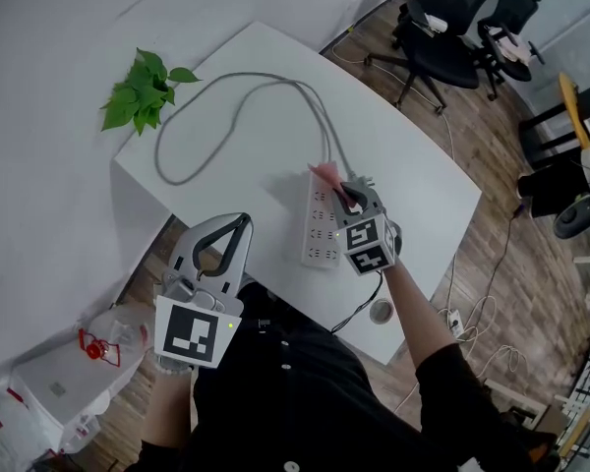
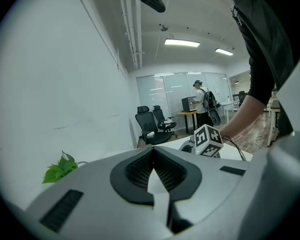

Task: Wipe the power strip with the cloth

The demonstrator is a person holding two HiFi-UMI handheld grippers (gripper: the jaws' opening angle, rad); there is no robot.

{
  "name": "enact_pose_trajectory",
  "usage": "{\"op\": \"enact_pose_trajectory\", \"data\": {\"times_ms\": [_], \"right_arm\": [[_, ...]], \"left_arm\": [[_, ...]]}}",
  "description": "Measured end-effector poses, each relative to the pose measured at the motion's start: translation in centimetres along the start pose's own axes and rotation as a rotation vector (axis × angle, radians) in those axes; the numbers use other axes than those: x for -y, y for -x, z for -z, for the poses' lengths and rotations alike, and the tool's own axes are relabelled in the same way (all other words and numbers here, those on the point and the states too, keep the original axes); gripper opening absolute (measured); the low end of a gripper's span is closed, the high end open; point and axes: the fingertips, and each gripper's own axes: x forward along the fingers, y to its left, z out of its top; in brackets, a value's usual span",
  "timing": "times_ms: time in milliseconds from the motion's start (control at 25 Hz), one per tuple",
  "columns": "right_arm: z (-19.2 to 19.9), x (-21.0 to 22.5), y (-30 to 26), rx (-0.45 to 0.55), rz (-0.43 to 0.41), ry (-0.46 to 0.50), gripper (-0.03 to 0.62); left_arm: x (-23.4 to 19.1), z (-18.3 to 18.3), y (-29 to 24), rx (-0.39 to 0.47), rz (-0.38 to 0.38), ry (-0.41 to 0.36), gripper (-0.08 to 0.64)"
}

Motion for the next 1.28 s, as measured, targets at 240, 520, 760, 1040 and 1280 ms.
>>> {"op": "enact_pose_trajectory", "data": {"times_ms": [240, 520, 760, 1040, 1280], "right_arm": [[-0.4, 1.2, -2.1, -0.019, 0.018, 0.027, 0.057], [-0.3, 1.2, -4.0, -0.066, -0.005, 0.064, 0.057], [0.5, 0.2, -4.6, -0.091, -0.057, 0.099, 0.057], [1.5, -1.2, -4.4, -0.111, -0.115, 0.092, 0.057], [1.6, -2.8, -3.6, -0.101, -0.164, 0.090, 0.057]], "left_arm": [[-0.7, 0.3, 0.7, -0.009, -0.022, -0.003, 0.012], [-1.0, 0.6, 1.3, -0.017, -0.040, 0.001, 0.012], [-1.2, 0.8, 1.5, -0.018, -0.049, 0.015, 0.012], [-1.0, 0.9, 1.2, -0.016, -0.038, 0.017, 0.012], [-0.9, 0.8, 0.8, -0.013, -0.028, 0.018, 0.012]]}}
